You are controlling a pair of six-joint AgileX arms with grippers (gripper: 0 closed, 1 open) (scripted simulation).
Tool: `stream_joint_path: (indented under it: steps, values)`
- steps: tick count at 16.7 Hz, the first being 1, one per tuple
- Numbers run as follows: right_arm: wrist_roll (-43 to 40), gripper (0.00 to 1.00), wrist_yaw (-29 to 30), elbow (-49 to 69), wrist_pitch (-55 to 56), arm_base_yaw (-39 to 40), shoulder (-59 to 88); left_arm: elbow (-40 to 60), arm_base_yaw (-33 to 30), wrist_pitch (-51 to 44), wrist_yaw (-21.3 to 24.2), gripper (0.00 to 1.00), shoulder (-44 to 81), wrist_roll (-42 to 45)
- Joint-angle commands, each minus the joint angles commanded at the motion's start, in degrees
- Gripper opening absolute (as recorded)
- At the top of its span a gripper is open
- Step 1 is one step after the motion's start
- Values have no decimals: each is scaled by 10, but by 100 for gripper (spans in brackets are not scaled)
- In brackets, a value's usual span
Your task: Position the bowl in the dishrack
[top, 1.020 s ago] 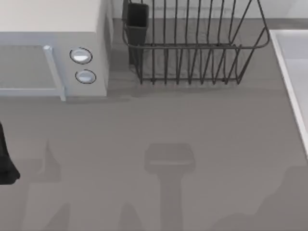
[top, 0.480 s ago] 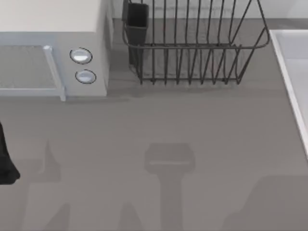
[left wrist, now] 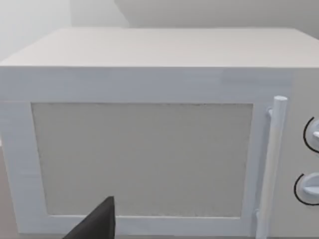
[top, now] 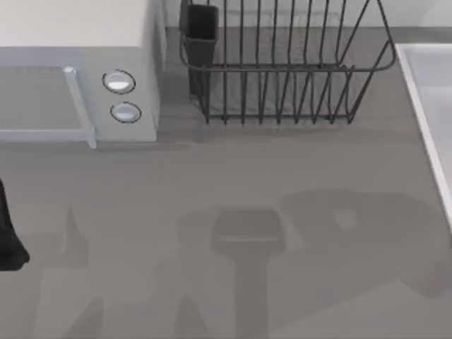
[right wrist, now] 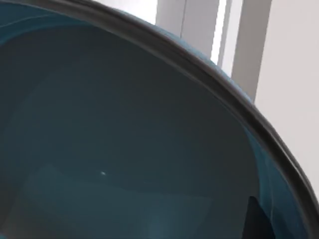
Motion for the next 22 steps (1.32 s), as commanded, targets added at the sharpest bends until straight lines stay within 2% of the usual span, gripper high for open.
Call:
stream_joint_path:
  steps: [9, 13, 17, 22]
  values:
    - [180, 0, 291, -63, 454, 493, -40, 0, 0, 0, 0, 100, 0, 0]
    - [248, 0, 402, -92, 622, 660, -72, 0, 0, 0, 0, 100, 0, 0]
    - [281, 0, 461, -109, 698, 735, -92, 0, 0, 0, 0, 100, 0, 0]
    - [283, 0, 461, -107, 700, 736, -91, 0, 0, 0, 0, 100, 0, 0]
